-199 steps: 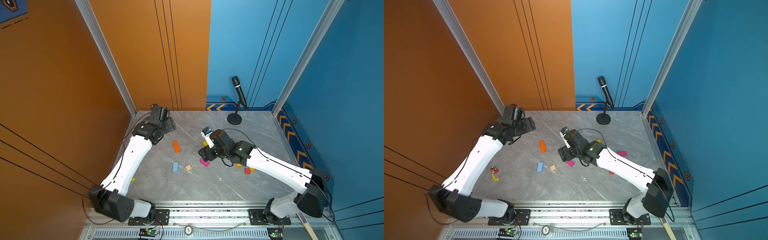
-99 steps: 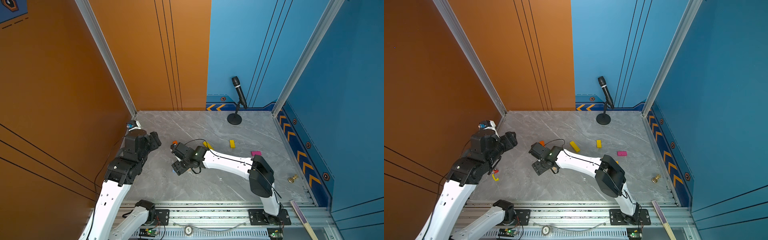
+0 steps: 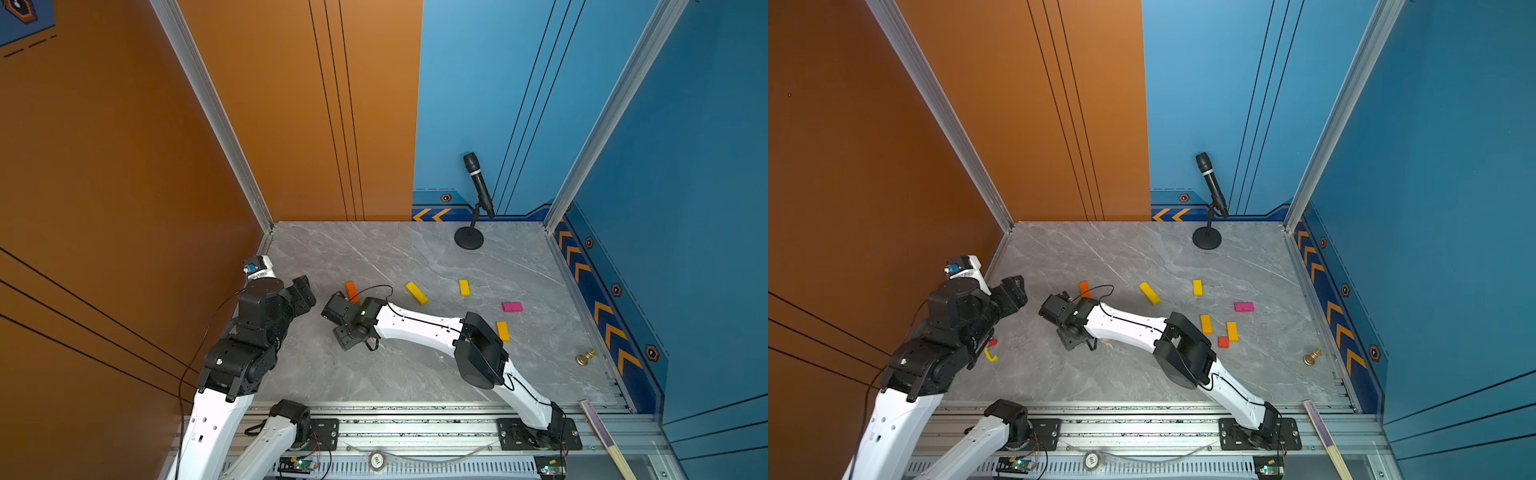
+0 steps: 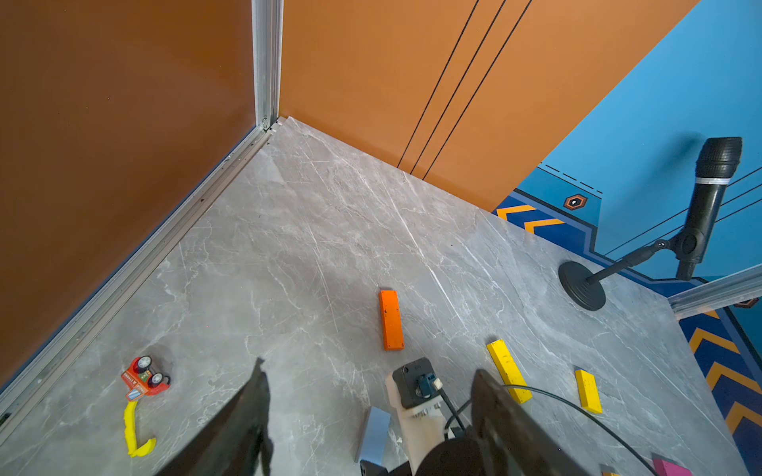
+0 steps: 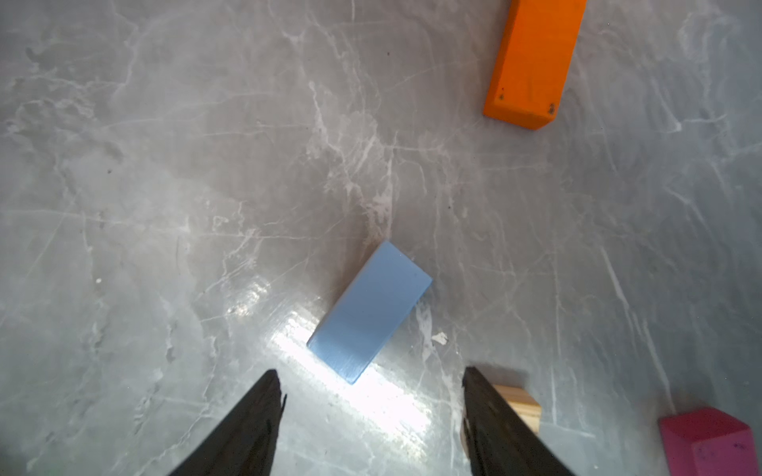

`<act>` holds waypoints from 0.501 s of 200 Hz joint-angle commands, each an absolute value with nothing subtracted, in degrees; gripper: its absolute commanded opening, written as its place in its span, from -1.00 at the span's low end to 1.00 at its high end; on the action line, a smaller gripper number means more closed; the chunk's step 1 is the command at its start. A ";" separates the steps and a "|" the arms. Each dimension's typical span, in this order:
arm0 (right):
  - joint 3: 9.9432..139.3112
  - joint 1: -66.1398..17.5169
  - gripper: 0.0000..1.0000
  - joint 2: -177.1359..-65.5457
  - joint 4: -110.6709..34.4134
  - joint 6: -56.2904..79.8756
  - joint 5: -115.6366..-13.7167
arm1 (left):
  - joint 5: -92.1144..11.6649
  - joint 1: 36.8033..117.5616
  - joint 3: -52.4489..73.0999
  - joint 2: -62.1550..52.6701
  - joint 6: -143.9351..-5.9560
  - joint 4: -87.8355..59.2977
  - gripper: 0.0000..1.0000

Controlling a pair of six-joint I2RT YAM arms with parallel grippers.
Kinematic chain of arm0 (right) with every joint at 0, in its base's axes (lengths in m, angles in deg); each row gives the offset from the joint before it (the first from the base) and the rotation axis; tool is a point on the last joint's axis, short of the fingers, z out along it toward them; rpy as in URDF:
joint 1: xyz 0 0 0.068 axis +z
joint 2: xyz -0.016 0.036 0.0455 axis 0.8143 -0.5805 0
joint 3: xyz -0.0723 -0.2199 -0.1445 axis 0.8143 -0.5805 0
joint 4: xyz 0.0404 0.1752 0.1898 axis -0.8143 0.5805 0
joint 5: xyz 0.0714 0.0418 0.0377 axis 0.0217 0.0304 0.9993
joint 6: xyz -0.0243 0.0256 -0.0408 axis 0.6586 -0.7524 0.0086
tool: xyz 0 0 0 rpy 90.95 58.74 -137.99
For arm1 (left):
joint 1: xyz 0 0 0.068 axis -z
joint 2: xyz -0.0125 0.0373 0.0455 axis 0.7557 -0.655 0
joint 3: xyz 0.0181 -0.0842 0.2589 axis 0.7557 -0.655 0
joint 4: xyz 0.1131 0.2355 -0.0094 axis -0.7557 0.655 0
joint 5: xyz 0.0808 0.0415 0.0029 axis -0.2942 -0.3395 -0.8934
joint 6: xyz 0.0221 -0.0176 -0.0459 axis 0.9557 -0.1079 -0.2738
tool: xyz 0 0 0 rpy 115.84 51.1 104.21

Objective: Assemble the letter v with building blocks
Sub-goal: Pick up the building block from the center of the board.

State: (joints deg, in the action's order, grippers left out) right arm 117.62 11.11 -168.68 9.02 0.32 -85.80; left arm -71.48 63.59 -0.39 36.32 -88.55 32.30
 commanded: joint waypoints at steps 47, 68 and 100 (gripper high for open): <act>122.68 9.47 0.36 -172.37 14.67 -4.04 -90.20 | -70.71 62.62 -5.24 36.78 -88.57 32.98 0.55; 123.72 9.25 0.36 -173.10 14.79 -3.66 -89.78 | -70.58 62.61 -5.84 37.26 -88.97 32.98 0.55; 126.50 9.29 0.36 -174.82 15.71 -2.65 -89.16 | -70.57 62.48 -6.45 37.97 -89.21 32.98 0.56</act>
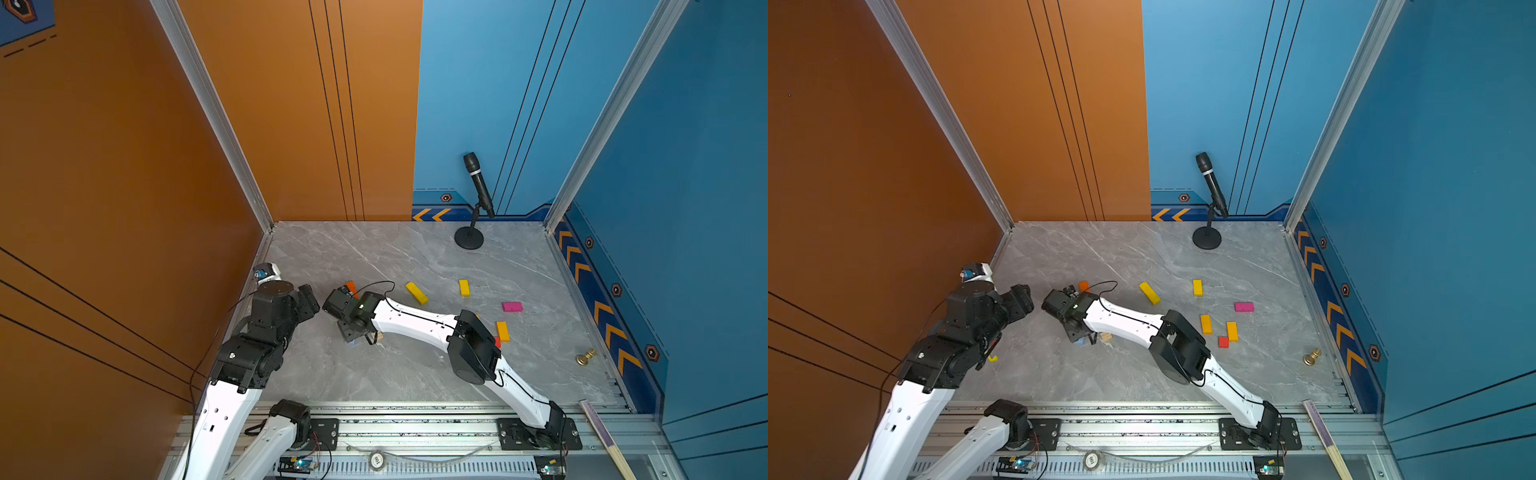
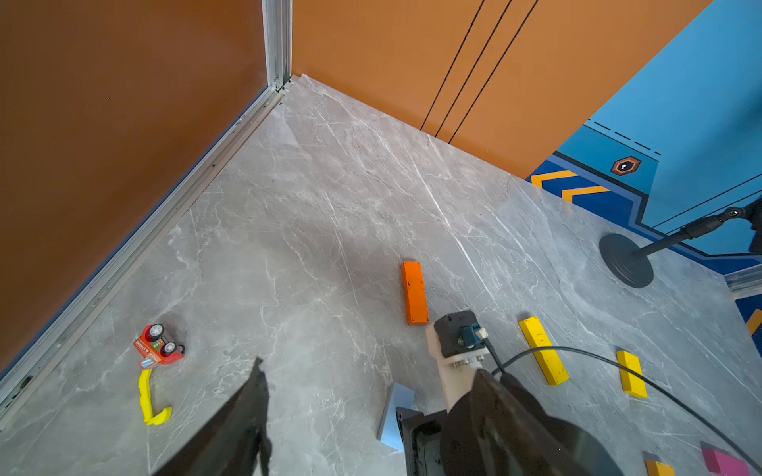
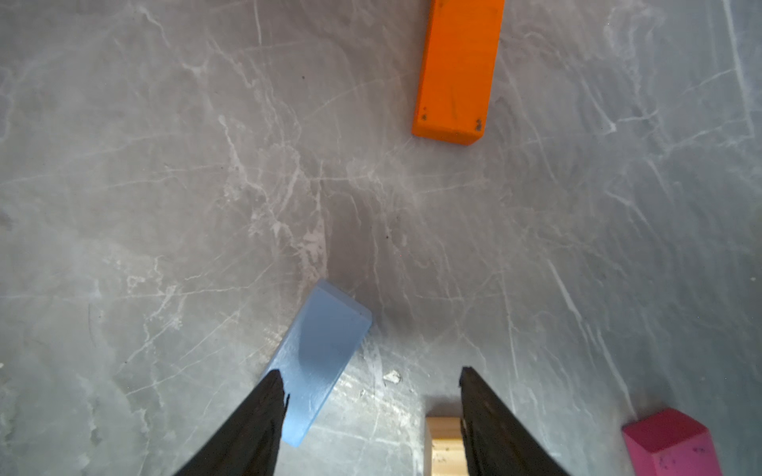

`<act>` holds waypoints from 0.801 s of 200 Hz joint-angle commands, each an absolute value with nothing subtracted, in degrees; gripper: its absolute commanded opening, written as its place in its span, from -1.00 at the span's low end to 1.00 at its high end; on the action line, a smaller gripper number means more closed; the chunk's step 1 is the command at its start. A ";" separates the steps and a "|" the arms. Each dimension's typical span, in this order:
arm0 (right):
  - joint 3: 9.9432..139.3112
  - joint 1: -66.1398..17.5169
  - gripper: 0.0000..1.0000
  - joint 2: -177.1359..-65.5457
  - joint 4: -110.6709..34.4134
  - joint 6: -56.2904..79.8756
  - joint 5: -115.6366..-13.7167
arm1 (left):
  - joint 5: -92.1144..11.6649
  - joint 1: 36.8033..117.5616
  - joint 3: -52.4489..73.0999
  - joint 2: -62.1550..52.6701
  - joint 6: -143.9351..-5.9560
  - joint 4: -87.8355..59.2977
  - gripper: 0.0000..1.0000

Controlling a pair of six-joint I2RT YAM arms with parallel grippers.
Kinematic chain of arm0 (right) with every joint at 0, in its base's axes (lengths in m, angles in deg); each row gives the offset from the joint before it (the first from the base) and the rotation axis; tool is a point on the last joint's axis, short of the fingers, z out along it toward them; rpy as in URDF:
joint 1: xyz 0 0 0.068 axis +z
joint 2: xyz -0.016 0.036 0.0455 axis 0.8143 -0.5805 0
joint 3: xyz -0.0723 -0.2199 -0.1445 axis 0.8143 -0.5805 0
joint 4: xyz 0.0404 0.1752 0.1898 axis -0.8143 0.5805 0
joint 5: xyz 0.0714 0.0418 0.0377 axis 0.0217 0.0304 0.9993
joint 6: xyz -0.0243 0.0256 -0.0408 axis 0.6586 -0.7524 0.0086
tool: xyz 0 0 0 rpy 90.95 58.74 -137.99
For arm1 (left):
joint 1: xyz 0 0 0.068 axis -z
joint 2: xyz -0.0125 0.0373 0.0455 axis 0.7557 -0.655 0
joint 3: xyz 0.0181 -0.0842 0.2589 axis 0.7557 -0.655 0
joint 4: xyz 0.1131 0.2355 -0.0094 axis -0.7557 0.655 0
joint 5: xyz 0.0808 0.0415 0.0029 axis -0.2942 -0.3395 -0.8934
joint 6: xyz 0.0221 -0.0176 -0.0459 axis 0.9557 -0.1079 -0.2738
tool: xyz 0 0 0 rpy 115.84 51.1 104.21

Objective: Assemble the letter v with building blocks
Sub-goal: Pick up the building block from the center of the board.

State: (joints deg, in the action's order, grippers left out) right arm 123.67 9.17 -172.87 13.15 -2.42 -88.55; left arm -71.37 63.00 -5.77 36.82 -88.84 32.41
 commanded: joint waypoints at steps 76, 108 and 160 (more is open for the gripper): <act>130.53 9.36 0.35 -177.85 17.55 -1.89 -86.38 | -70.59 62.23 -7.36 38.68 -89.13 32.98 0.56; 131.46 9.51 0.35 -179.05 18.55 -2.11 -85.70 | -70.62 62.18 -8.15 39.11 -89.32 32.97 0.56; 131.73 9.77 0.32 -179.95 19.83 -2.69 -84.55 | -70.75 62.02 -8.87 39.98 -89.15 32.97 0.55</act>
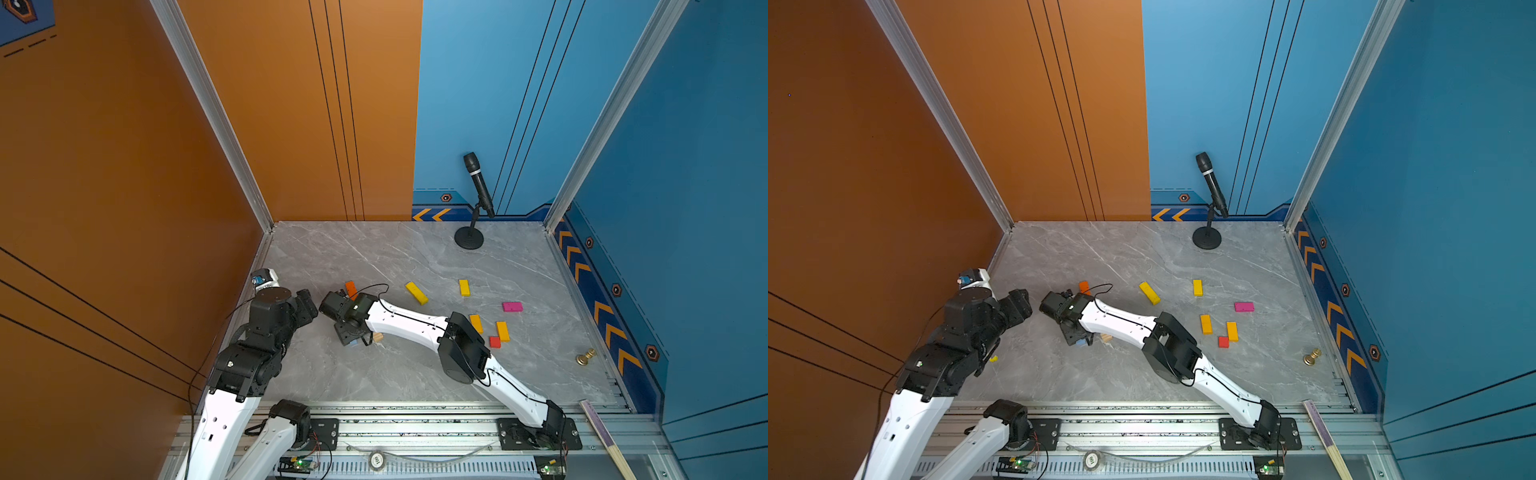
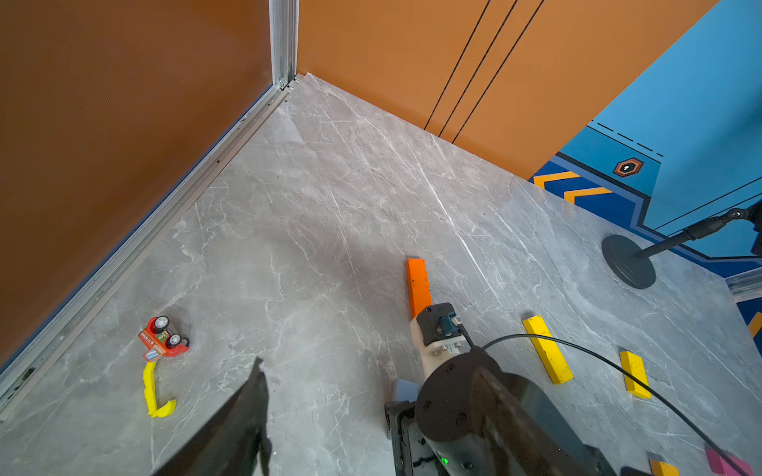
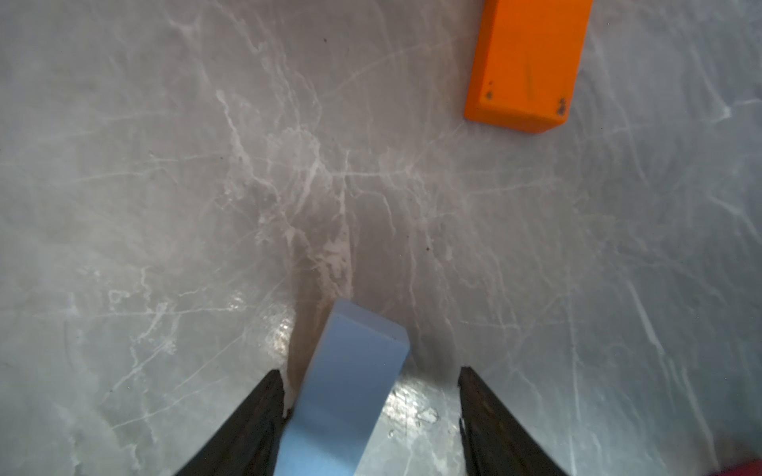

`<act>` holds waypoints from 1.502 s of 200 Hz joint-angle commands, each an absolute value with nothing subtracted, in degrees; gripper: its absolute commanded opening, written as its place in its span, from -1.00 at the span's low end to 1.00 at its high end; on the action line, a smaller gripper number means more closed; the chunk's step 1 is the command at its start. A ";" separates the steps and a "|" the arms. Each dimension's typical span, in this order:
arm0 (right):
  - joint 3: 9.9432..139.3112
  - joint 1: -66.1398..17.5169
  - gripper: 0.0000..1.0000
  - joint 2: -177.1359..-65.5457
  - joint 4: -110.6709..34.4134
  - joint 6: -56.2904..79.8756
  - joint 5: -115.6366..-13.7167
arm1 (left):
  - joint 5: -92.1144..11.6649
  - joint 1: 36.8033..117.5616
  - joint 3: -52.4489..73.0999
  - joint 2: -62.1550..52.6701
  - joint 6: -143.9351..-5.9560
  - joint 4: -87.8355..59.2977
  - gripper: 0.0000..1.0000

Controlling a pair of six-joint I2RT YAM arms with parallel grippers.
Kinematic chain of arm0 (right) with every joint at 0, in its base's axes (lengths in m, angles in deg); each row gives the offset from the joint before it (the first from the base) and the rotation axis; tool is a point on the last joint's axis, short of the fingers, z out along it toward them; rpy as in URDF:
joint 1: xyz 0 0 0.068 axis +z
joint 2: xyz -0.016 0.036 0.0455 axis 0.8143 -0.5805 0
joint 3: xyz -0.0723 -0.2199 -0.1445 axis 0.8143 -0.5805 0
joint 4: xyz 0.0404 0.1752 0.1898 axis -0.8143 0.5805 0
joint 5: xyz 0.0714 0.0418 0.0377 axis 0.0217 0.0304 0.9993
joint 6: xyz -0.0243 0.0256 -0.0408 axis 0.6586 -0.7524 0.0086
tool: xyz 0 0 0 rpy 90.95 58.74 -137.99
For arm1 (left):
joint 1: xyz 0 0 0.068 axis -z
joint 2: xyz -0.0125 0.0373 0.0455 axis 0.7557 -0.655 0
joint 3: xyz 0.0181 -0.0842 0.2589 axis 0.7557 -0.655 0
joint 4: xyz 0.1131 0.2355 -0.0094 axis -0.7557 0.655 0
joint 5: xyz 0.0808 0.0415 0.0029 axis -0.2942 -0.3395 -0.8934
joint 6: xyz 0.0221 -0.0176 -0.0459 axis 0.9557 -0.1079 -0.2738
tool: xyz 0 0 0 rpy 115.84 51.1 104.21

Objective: Assemble the letter v with building blocks
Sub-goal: Pick up the building block from the center of the board.

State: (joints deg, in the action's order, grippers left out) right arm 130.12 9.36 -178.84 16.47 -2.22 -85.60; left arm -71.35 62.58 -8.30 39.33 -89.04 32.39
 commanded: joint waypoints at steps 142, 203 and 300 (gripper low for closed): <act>130.74 6.23 -0.81 -177.80 20.35 -2.11 -82.79 | -70.58 61.71 -9.69 39.22 -89.72 32.60 0.55; 126.98 4.23 -0.81 -175.56 17.95 -2.80 -83.72 | -69.72 61.74 -10.14 37.83 -90.25 31.53 0.55; 127.33 3.62 -0.81 -176.43 14.52 -4.64 -84.11 | -69.47 61.74 -11.44 37.59 -90.63 30.36 0.55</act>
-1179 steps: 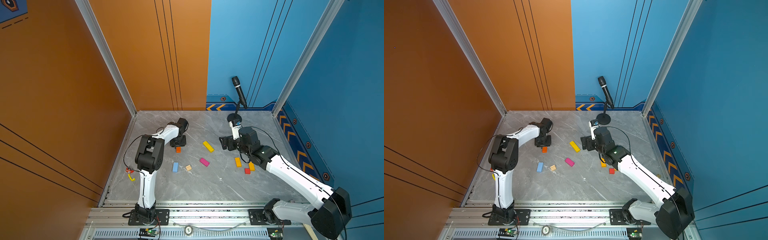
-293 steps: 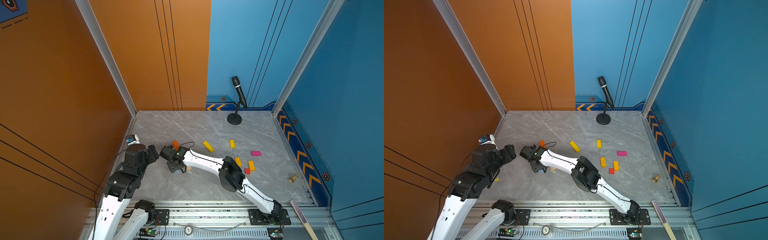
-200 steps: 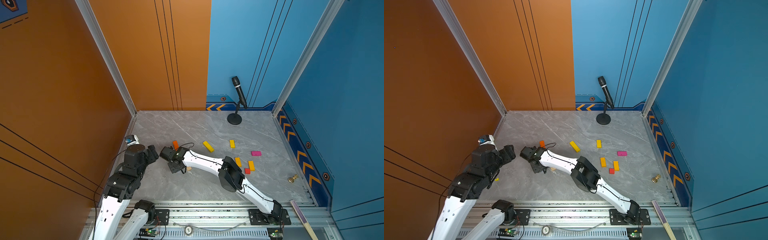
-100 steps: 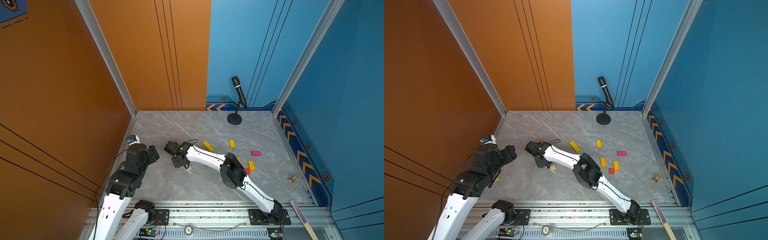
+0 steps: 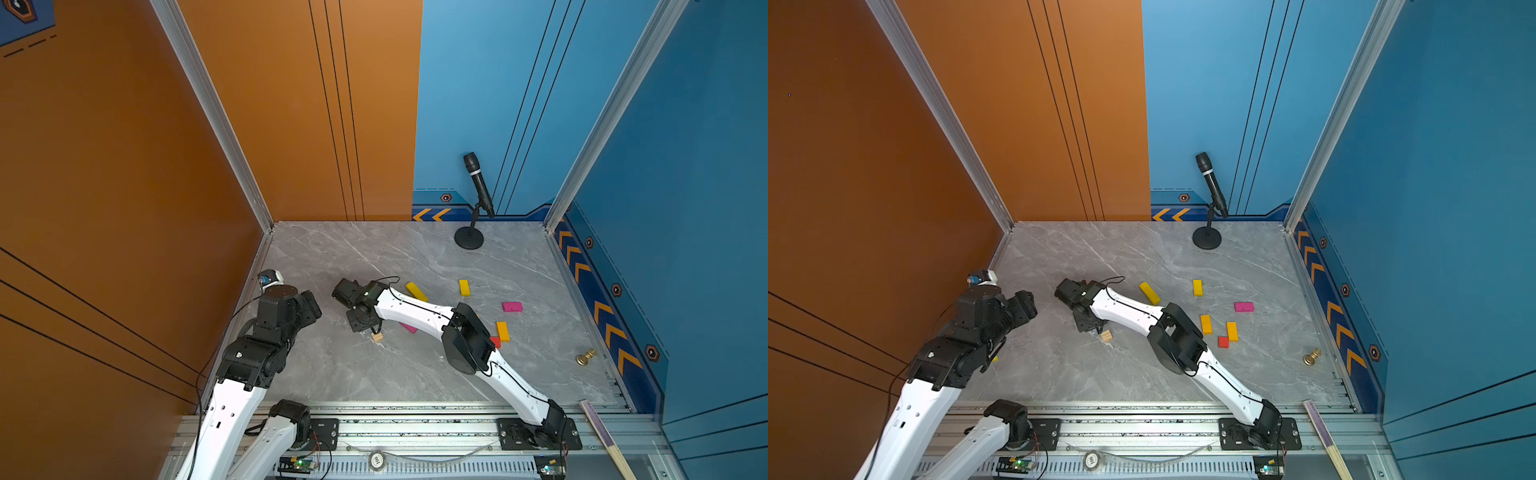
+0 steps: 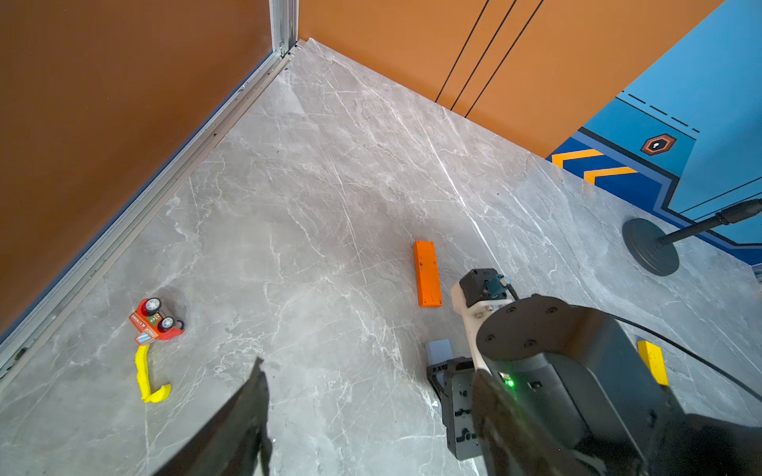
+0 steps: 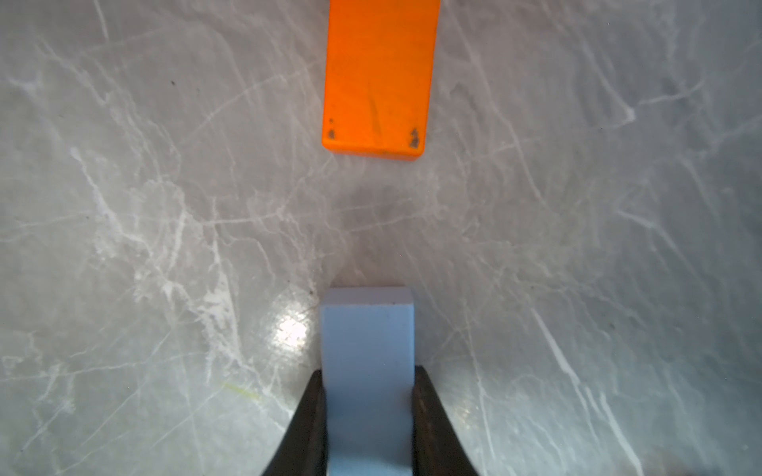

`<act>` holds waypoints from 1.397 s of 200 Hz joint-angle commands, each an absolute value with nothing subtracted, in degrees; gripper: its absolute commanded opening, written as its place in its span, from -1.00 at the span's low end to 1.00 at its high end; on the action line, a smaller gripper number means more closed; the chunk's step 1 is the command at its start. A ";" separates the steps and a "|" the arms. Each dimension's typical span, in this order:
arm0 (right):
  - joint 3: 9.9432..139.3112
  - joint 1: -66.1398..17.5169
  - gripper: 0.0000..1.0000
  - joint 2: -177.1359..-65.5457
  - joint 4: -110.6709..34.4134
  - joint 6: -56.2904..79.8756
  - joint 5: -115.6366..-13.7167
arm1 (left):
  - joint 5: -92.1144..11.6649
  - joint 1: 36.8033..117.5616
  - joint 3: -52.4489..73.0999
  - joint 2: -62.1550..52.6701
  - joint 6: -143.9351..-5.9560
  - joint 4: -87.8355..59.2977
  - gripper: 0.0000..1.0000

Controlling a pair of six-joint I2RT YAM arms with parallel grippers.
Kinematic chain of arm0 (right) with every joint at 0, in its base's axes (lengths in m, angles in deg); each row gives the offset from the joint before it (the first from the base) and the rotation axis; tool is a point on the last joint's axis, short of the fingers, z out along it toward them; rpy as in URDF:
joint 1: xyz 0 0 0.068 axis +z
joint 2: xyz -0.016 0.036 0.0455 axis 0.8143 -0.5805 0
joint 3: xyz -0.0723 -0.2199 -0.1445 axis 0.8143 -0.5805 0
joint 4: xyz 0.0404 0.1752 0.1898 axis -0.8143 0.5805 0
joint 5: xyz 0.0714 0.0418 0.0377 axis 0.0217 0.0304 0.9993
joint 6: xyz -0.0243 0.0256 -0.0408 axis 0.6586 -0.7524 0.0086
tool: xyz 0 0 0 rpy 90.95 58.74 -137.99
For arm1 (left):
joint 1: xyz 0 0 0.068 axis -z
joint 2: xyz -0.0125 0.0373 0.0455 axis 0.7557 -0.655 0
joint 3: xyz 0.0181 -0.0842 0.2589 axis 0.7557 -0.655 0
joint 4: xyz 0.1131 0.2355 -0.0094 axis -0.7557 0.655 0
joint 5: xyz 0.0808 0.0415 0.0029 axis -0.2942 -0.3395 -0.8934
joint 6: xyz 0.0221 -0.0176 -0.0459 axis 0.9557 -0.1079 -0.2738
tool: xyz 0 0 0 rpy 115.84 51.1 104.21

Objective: Assemble the letter v with building blocks
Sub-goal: Pick up the building block from the center of the board, then assemble the building block at the center of the board.

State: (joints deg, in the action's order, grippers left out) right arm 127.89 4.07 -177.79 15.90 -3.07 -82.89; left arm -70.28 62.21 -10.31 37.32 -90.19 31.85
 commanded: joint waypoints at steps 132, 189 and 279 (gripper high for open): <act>130.59 3.32 -0.82 -179.00 12.53 -4.92 -84.95 | -70.09 61.65 -12.50 38.00 -91.30 29.99 0.55; 132.29 2.89 -0.82 -180.44 12.34 -5.44 -84.88 | -70.09 61.65 -12.69 37.82 -91.22 29.80 0.55; 132.52 2.62 -0.82 -181.36 12.99 -6.58 -85.02 | -70.18 61.52 -13.21 37.74 -91.19 29.64 0.56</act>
State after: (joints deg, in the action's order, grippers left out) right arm 131.17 3.09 -180.09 12.14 -5.41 -83.03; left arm -70.10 62.16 -12.15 37.48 -90.76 30.34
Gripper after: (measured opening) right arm 0.260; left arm 0.777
